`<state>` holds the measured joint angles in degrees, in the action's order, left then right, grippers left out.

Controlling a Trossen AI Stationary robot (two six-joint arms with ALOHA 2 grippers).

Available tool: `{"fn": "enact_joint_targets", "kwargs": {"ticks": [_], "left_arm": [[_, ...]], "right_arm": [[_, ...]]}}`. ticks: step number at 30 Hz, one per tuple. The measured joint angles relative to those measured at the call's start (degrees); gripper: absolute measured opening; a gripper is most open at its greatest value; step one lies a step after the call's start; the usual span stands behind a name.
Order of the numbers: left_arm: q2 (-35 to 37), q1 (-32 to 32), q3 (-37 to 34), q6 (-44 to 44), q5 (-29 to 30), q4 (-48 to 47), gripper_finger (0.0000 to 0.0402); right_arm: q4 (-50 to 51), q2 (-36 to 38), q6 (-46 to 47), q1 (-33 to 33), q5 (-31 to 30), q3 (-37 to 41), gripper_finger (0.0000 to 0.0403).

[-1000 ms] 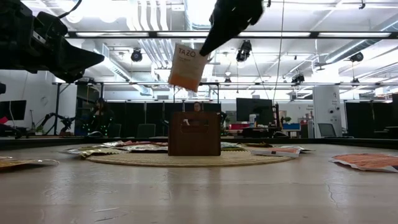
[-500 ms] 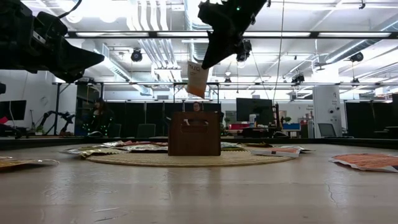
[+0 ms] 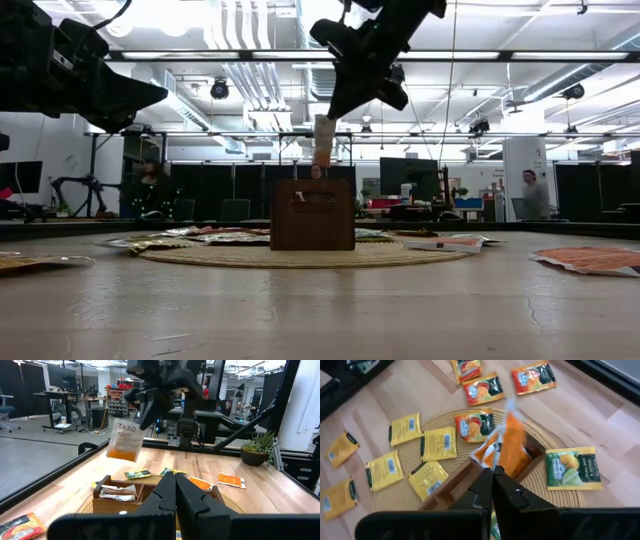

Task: Pick & Place Tea
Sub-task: Put the bottom white tea bag into the top section of the wooden organizer

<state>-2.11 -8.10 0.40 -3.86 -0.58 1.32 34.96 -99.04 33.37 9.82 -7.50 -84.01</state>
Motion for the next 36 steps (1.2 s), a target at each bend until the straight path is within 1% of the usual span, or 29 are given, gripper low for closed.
{"fn": "enact_joint_targets", "kwargs": {"ticks": [9,14,21,27,36], "left_arm": [[0.0,-0.01,0.01,0.0,0.0,0.0,0.0],[0.0,-0.02,0.0,0.0,0.0,-0.02,0.0],[0.0,-0.02,0.02,0.0,0.0,-0.02,0.0],[0.0,0.0,0.01,0.0,0.0,0.0,0.0],[0.0,-0.01,0.02,0.0,0.0,0.0,0.0]], "right_arm": [[-1.95,-0.19,4.06,1.88,3.67,0.0,0.0008],[-4.73,-1.16,8.93,1.86,3.71,0.17,0.0008],[-5.79,-3.47,16.87,1.82,3.41,0.24,0.0008],[-5.64,-4.74,20.93,1.75,1.47,0.44,0.0008],[-4.97,-6.11,24.31,1.28,1.37,0.55,0.0008]]}}
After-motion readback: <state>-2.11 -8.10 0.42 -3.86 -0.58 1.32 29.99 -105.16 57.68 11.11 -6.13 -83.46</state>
